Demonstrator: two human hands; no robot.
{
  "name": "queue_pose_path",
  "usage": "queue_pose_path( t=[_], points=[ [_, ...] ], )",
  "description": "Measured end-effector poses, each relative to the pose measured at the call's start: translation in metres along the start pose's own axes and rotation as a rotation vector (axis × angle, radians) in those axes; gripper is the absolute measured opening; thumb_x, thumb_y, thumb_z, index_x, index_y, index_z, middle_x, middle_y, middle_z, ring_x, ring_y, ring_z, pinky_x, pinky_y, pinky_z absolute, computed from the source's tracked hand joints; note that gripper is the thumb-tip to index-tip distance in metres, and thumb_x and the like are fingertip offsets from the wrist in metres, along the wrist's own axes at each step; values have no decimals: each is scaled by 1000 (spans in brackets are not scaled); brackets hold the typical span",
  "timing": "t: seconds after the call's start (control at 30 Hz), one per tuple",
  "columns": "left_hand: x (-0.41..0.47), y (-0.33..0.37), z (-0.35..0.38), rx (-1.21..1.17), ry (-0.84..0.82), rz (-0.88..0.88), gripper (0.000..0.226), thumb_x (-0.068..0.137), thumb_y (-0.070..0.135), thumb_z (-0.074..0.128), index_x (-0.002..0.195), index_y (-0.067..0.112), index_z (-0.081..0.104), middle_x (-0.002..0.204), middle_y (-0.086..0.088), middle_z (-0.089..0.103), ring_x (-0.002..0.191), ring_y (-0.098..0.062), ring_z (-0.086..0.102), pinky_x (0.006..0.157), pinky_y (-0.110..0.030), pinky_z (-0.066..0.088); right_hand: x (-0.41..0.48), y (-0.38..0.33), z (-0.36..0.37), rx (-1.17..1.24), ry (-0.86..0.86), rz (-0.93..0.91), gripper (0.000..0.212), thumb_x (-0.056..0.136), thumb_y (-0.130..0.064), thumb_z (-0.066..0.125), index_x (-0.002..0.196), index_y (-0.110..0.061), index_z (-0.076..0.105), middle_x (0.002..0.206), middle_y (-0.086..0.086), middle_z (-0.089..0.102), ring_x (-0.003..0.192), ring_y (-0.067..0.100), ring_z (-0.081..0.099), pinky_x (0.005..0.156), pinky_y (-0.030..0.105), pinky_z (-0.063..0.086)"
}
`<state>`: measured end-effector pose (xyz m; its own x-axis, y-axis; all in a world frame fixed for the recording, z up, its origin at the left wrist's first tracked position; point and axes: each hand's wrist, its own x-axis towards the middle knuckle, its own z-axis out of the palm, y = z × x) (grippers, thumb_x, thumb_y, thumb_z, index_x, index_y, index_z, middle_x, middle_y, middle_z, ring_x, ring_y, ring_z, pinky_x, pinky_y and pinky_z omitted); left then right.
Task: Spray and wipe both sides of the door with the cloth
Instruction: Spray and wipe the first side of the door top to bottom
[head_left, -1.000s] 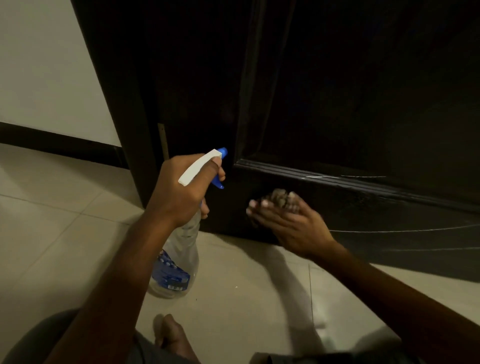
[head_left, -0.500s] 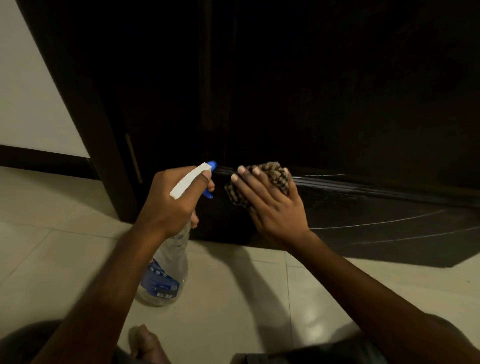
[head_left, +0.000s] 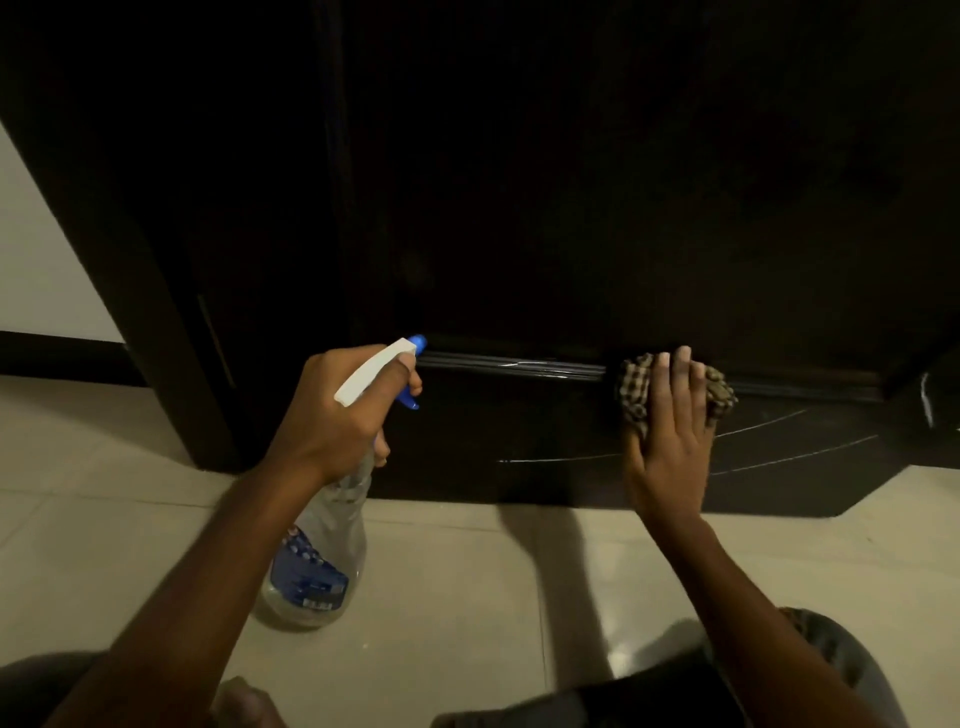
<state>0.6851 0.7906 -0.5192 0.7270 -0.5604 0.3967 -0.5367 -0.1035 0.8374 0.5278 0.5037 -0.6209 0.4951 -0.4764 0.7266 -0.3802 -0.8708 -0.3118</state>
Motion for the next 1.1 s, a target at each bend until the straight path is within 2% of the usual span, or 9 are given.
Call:
queue_pose_path(
  t=[0.1,0.27,0.43,0.6,0.77,0.87,0.97,1.03,1.1],
  points=[
    [4,4,7,-15,-12,9,33,102,28,47,89,6,68,55,14,66,33,-23,56,41,-38,52,-2,-42,14,159,51,180,79,92,-24,43,161,-24,6,169,-5,-3,157,17,-5,123,64,8],
    [8,-6,5,-83,58,23,36,103,31,48,86,8,70,62,-13,68,33,-31,56,38,-36,50,-4,-124,45,52,-64,-240,73,93,-30,49,160,-21,21,169,-4,4,157,16,-1,125,51,0],
    [1,-10,-1,-52,77,19,32,103,26,47,87,10,69,46,-6,60,32,-27,55,38,-25,47,0,-95,36,-46,-42,-326,74,90,-31,54,159,-21,28,168,-4,10,157,15,6,123,55,13],
    [-1,-10,0,-67,56,34,34,101,32,45,88,11,69,45,-9,58,32,-27,56,38,-31,50,-3,-29,9,57,95,-68,70,86,-22,50,155,-12,39,166,8,24,156,24,14,119,62,22],
    [-3,-13,6,-83,48,34,35,101,33,44,87,12,69,44,-9,59,32,-26,56,38,-27,49,-9,-82,29,267,211,250,73,86,-21,46,158,-15,32,168,-2,14,157,20,5,124,61,5],
    [-1,-14,9,-102,36,34,35,102,31,46,86,11,69,47,-12,60,32,-28,56,39,-28,49,-16,-121,44,204,9,-19,78,88,-27,47,161,-24,19,169,-10,3,157,18,1,124,52,-3],
    [-1,-13,12,-104,34,30,35,101,31,46,85,10,70,42,-12,57,31,-28,56,40,-28,48,-13,-111,47,-51,-115,-359,83,93,-39,49,162,-32,4,169,-13,-7,157,12,-2,123,49,5],
    [-5,-11,14,-99,29,29,36,100,33,46,85,11,70,40,-11,55,31,-27,55,41,-26,47,-10,-81,40,-141,-97,-410,86,92,-42,51,162,-34,1,169,-15,-7,156,9,0,122,50,13],
    [-7,-10,17,-91,13,28,36,99,33,45,86,10,70,41,-10,56,31,-26,55,41,-27,47,-10,-41,29,-137,-77,-316,83,93,-42,47,162,-34,3,169,-14,-6,156,10,0,121,54,18]
  ],
)
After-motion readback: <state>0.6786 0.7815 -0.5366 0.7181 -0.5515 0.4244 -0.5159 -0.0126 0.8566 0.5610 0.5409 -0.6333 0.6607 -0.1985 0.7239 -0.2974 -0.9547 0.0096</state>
